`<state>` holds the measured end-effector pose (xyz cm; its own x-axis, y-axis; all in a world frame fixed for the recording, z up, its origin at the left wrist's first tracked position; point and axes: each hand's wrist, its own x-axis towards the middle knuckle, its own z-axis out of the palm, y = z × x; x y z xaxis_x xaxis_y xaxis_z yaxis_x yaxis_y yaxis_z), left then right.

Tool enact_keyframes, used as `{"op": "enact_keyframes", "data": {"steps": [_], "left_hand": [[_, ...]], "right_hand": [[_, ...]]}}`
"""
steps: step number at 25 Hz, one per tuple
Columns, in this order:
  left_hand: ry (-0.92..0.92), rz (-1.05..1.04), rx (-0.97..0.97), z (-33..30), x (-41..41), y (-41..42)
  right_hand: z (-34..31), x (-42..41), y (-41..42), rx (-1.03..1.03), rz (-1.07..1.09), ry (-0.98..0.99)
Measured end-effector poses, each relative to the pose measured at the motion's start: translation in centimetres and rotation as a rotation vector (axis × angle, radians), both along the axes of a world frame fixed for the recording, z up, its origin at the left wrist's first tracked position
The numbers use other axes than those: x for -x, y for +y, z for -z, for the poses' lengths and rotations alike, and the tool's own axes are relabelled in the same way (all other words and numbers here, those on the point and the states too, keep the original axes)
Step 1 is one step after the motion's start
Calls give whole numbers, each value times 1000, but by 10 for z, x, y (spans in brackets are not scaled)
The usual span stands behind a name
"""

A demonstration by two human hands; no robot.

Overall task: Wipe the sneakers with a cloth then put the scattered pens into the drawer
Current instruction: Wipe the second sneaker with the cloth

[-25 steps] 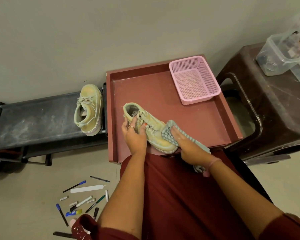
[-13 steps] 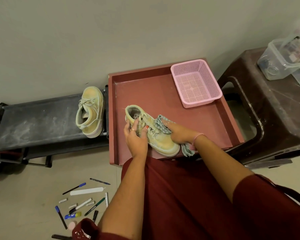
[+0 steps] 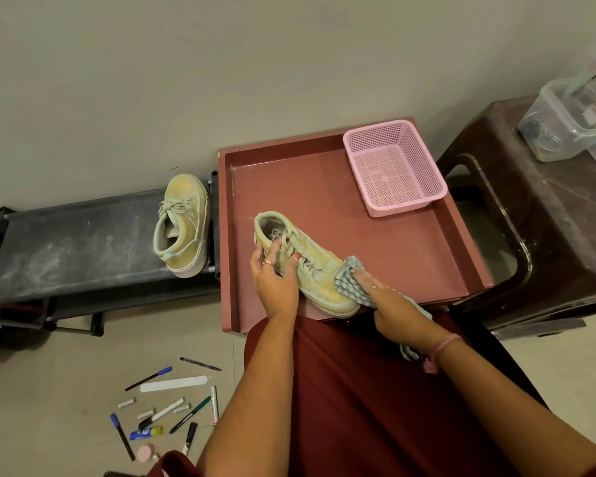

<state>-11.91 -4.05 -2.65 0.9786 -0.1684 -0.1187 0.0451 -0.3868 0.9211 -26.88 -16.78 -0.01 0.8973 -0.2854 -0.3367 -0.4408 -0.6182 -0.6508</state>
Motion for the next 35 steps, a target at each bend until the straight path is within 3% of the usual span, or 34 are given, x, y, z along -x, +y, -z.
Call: {"op": "enact_keyframes", "data": {"steps": [8, 16, 25, 31, 35], "left_hand": [[15, 8, -3, -1, -1, 1], [37, -5, 58, 0, -1, 1], [25, 29, 41, -4, 0, 0], [39, 2, 63, -3, 0, -1], [36, 4, 74, 0, -1, -1]], "right_hand": [[10, -110, -6, 34, -105, 17], [2, -9, -12, 254, -220, 37], [2, -103, -2, 64, -112, -20], [8, -24, -10, 323, -246, -22], [9, -10, 4, 230, -157, -4]]}}
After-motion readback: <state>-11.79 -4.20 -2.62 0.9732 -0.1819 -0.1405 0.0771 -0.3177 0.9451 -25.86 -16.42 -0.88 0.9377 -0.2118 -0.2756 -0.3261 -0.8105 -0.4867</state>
